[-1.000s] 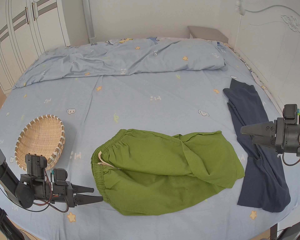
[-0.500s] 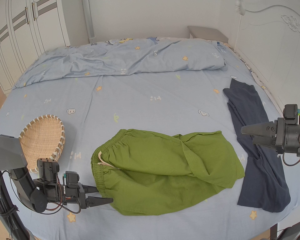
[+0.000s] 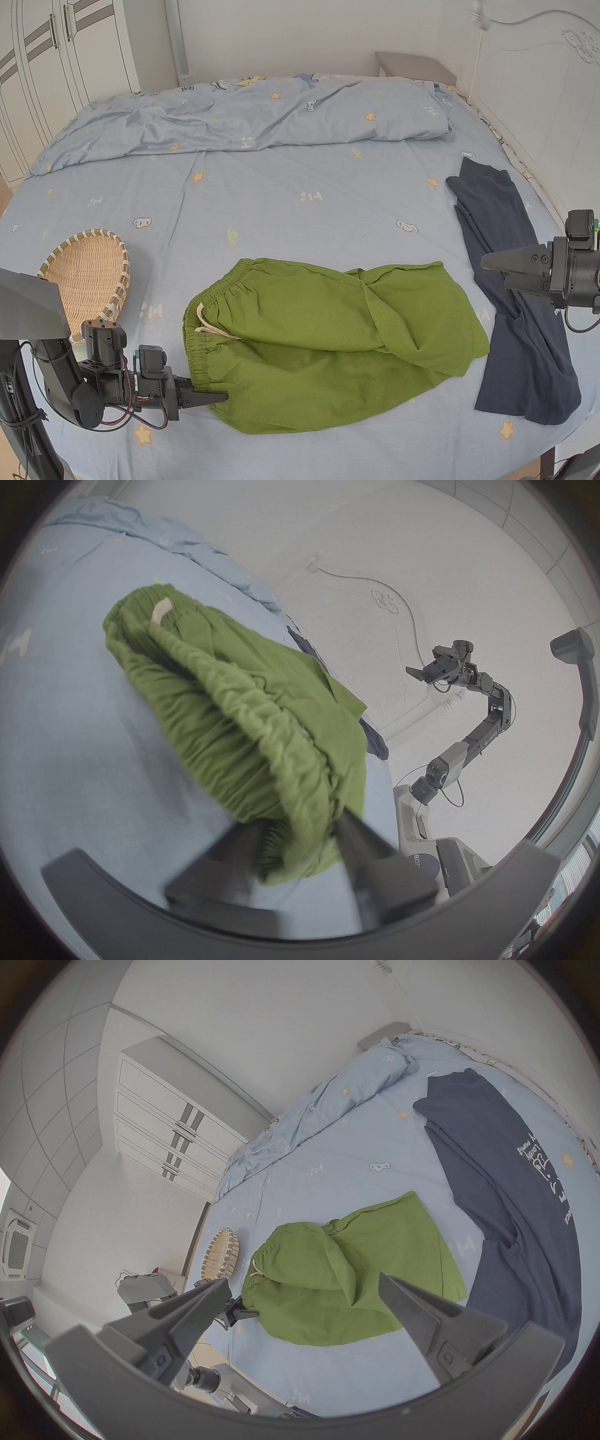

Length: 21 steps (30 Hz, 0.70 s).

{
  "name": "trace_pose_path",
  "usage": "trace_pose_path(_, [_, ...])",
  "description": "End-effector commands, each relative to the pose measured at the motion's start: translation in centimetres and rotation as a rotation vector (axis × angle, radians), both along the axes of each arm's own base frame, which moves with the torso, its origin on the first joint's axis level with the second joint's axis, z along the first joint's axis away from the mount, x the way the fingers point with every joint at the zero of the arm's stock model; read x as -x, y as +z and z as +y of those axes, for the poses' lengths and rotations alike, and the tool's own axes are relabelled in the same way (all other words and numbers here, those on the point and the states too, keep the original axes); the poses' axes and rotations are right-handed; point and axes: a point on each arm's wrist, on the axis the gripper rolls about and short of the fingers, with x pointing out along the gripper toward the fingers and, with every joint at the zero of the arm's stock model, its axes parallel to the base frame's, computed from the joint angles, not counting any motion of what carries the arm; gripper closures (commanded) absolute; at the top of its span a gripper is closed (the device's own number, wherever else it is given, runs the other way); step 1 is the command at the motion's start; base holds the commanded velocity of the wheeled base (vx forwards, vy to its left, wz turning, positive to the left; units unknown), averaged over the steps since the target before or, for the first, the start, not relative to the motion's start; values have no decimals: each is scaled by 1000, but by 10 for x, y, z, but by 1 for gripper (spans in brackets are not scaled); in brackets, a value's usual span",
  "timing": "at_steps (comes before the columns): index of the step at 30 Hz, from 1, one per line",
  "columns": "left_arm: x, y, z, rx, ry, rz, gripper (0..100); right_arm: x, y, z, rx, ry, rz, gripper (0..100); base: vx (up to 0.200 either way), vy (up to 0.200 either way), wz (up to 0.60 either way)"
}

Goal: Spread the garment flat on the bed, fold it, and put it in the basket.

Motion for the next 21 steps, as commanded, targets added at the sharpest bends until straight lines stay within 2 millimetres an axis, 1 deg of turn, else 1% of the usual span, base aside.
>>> trace_pose_path(1, [1, -7, -2, -2, -8, 29, 100, -1, -1, 0, 2, 2, 4, 0, 0, 0, 0])
trace_pose_path(8, [4, -8, 1, -1, 3, 44, 100, -2, -2, -1, 4, -10, 6, 0, 0, 0, 0])
trace_pose_path(9, [7, -8, 2, 2, 12, 68, 100, -2, -2, -1, 3, -11, 7, 0, 0, 0, 0])
trace_pose_path(11, [12, 5, 3, 33, 50, 120, 100, -3, -2, -2, 3, -12, 7, 0, 0, 0, 0])
trace_pose_path(12, [13, 16, 4, 63, 76, 150, 100, -3, -1, -2, 3, -12, 6, 0, 0, 0, 0])
trace_pose_path(13, [14, 20, 4, 79, 90, 174, 100, -3, -1, -2, 3, -12, 6, 0, 0, 0, 0])
trace_pose_path(15, [17, 40, 5, 130, 128, 225, 100, -3, -2, -2, 4, -13, 8, 0, 0, 0, 0])
trace_pose_path(16, [18, 42, 6, 135, 134, 231, 100, -3, -2, -2, 5, -13, 10, 0, 0, 0, 0])
trace_pose_path(17, [19, 53, 10, 152, 162, 250, 100, -2, -3, -3, 6, -13, 17, 0, 0, 0, 0])
trace_pose_path(21, [25, 56, 21, 144, 219, 367, 100, -3, -8, -3, 15, -15, 42, 0, 0, 0, 0])
